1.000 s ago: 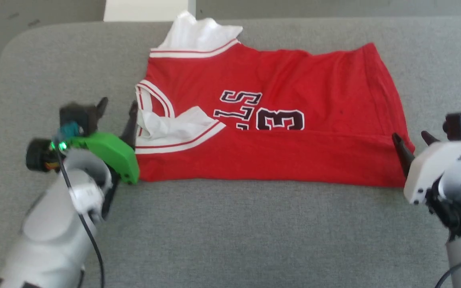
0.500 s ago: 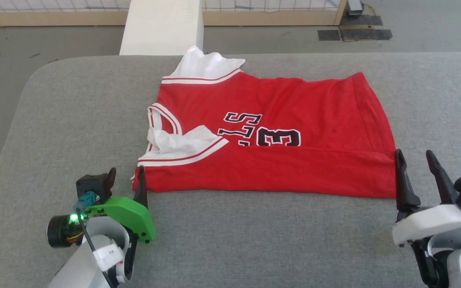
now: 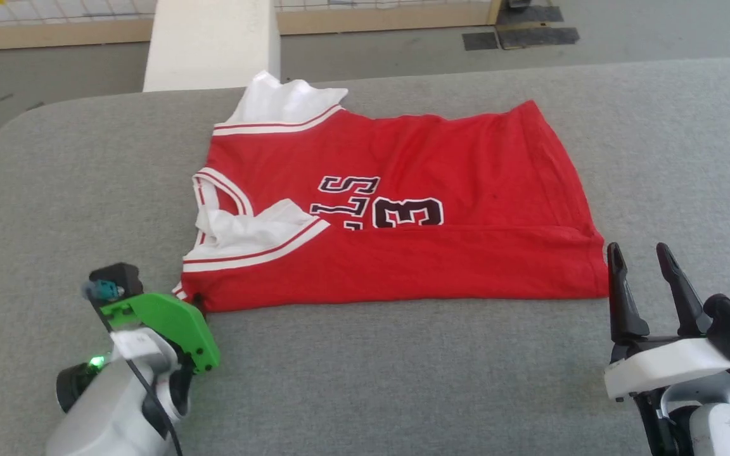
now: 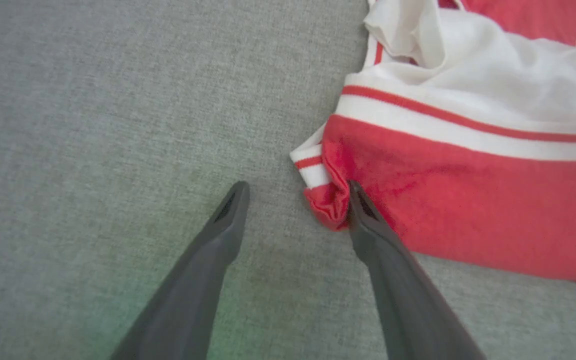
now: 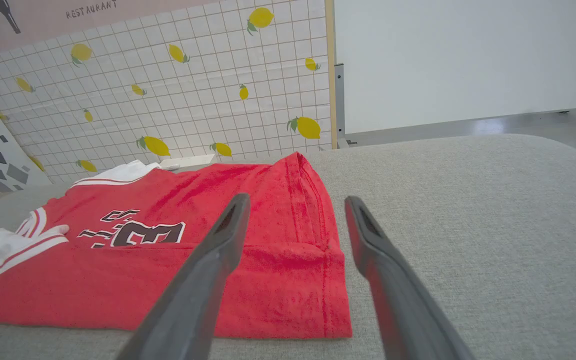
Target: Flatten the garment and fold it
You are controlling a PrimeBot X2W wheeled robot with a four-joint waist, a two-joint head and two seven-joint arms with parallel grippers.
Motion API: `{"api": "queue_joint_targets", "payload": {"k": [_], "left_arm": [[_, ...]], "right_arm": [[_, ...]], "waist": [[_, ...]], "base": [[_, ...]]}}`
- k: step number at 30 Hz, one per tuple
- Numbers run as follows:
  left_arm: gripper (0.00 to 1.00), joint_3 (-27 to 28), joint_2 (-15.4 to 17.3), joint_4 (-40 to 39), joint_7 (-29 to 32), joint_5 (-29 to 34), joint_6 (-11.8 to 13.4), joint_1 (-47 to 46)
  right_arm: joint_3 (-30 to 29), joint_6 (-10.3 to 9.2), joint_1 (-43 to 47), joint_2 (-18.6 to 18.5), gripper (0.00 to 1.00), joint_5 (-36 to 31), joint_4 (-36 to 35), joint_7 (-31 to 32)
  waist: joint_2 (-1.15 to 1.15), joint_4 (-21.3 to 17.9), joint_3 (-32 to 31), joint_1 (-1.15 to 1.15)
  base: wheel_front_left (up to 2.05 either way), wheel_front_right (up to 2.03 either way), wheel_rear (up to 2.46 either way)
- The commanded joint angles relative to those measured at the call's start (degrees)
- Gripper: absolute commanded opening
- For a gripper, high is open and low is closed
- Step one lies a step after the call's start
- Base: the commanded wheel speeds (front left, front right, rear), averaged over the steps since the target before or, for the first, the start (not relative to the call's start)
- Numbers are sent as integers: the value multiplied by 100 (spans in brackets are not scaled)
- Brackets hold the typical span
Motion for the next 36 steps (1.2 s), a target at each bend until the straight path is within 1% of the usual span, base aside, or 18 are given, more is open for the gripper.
{"api": "queue_joint_targets", "payload": {"k": [1, 2, 3, 6, 10, 13, 17, 21, 22, 24, 27, 28, 29, 31, 32, 34, 36], "left_arm": [[100, -67, -8, 114, 299, -119, -48, 39], [43, -104, -4, 108, 465, -170, -87, 53], [0, -158, 10, 72, 642, -218, -156, 69], [0, -205, 44, -81, 834, -294, -256, 107], [0, -215, 49, -273, 695, -251, -267, 144], [0, -229, 41, -341, 585, -206, -276, 147], [0, -268, 50, -397, 478, -139, -314, 123], [0, -312, 36, -426, 434, -111, -373, 88], [0, -322, 31, -432, 427, -108, -387, 80], [0, -336, 25, -442, 398, -95, -407, 63], [0, -359, 21, -451, 361, -77, -444, 36], [0, -368, 19, -452, 346, -72, -464, 29], [0, -378, 20, -455, 327, -61, -482, 21], [0, -394, 18, -451, 282, -42, -517, 5], [0, -402, 19, -451, 241, -27, -539, -2], [0, -408, 25, -455, 108, 25, -564, -7], [0, -402, 53, -478, -87, 111, -563, -6]], "right_arm": [[10, -8, -1, 8, 100, 9, 28, -30], [14, -8, -1, 8, 100, -10, 38, -16], [9, -8, -4, 9, 100, -22, 44, -6], [-44, -8, -7, 9, 100, -32, 72, 52], [-168, -8, -87, 9, 100, 0, 208, 289], [-300, -8, -280, 9, 100, 27, 418, 656], [-518, -8, -747, 9, 100, 37, 976, 1596], [-676, -8, -1247, 9, 100, -80, 1576, 2861], [-692, -8, -1353, 9, 100, -204, 1700, 3232], [-728, -8, -1512, 9, 100, -414, 1843, 3859], [-862, -8, -1679, 9, 100, -634, 1903, 4563], [-890, -8, -1712, 9, 88, -676, 1911, 4817], [-908, -8, -1726, 9, 50, -715, 1898, 5001], [-949, -8, -1738, 9, 12, -761, 1810, 5304], [-966, -8, -1729, 9, 0, -753, 1750, 5418], [-996, -8, -1692, 9, 0, -733, 1581, 5461], [-1024, -8, -1630, 9, 0, -647, 1382, 5302]], "waist": [[0, -88, 43, 0], [0, -101, 46, 0], [0, -113, 51, 0], [0, -117, 55, 0], [0, -51, 49, 0], [0, 5, 55, 0], [0, 108, 84, 0], [0, 230, 125, 0], [0, 257, 136, 0], [0, 306, 162, 0], [0, 359, 200, 0], [0, 375, 208, 0], [0, 387, 214, 0], [0, 414, 221, 0], [0, 426, 219, 0], [0, 443, 194, 0], [0, 452, 136, 0]], "base": [[0, 0, 0], [0, 0, 0], [0, 0, 0], [0, 0, 0], [0, 0, 0], [0, 0, 0], [0, 0, 0], [0, 0, 0], [0, 0, 0], [0, 0, 0], [0, 0, 0], [0, 0, 0], [0, 0, 0], [0, 0, 0], [0, 0, 0], [0, 0, 0], [0, 0, 0]]}}
